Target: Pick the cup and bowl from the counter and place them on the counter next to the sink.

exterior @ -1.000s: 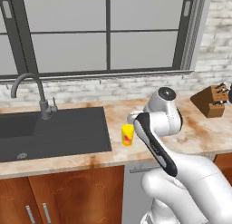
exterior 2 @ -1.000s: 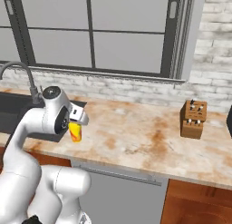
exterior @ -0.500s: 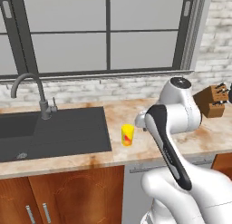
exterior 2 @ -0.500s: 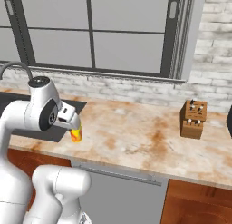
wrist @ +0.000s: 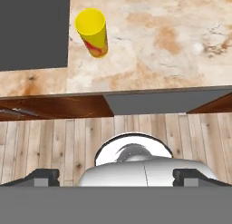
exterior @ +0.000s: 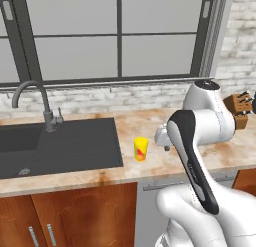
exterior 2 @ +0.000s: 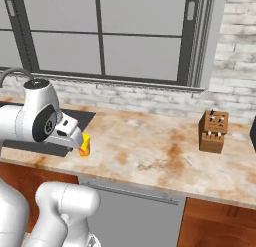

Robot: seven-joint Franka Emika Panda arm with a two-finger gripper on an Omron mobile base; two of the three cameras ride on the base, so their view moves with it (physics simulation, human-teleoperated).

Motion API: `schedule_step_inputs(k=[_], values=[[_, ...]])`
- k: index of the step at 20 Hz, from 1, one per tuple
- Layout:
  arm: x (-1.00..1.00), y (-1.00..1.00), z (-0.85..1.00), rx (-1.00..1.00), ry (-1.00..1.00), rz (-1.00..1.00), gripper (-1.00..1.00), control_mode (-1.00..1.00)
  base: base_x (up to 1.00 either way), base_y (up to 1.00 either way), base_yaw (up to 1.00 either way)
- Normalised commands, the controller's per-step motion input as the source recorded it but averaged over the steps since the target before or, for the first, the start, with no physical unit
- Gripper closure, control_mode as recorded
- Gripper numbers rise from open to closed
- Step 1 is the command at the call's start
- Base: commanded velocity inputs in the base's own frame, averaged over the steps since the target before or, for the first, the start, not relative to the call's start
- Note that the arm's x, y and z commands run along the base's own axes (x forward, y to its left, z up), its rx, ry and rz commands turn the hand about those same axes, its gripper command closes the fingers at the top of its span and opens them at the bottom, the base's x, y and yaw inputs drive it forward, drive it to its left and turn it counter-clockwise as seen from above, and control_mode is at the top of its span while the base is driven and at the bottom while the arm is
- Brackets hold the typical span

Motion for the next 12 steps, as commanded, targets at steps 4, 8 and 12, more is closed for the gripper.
schedule_step_inputs(k=[4, 8, 12], values=[[0.0, 0.0, 0.0, 0.0, 0.0, 0.0, -1.0, -1.0, 0.0, 0.0, 0.0], [0.0, 0.0, 0.0, 0.0, 0.0, 0.0, -1.0, 1.0, 0.0, 0.0, 0.0], [0.0, 0.0, 0.0, 0.0, 0.0, 0.0, -1.0, 1.0, -0.8, 0.03, 0.0]])
